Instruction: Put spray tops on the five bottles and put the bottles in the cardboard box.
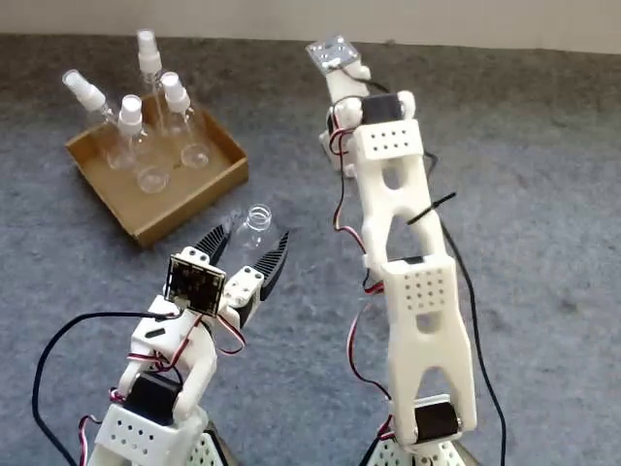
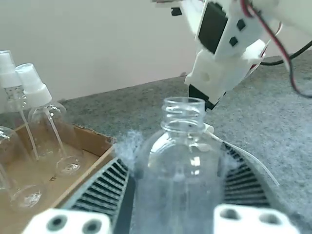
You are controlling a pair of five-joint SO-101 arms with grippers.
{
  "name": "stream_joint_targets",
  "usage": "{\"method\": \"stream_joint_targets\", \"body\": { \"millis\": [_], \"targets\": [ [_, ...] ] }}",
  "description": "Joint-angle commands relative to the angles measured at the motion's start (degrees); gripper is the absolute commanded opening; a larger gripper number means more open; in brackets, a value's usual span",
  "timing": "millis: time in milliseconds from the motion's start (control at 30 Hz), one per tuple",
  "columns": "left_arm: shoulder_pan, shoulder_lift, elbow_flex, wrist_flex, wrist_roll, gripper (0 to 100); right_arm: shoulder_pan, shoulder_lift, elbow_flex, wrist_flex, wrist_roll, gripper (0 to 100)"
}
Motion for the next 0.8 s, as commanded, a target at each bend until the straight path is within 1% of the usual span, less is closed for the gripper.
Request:
{"method": "stream_joint_targets", "body": {
  "millis": [0,100,267,433,500,667,767],
  "targets": [
    [-0.57,-1.27,1.1,0.09,0.88,4,0.22,5.58,-11.82,-1.54,3.16,12.1],
    [-0.57,-1.19,1.1,0.79,0.79,4,1.89,9.01,-15.78,-4.26,3.43,12.7],
    [-0.57,-1.19,1.1,0.88,0.79,4,2.95,11.82,-15.52,-4.97,3.43,23.5],
    [-0.57,-1.19,1.1,0.88,0.79,4,2.77,14.9,-15.52,-7.52,3.52,23.3],
    [-0.57,-1.19,1.1,0.88,0.79,4,2.77,16.48,-15.52,-8.22,3.52,21.7],
    [-0.57,-1.1,1.1,0.88,0.79,4,2.77,18.15,-15.87,-8.22,3.78,13.5],
    [-0.48,-1.01,1.1,0.88,0.79,4,2.95,18.15,-16.04,-7.69,3.78,5.0]
  ]
}}
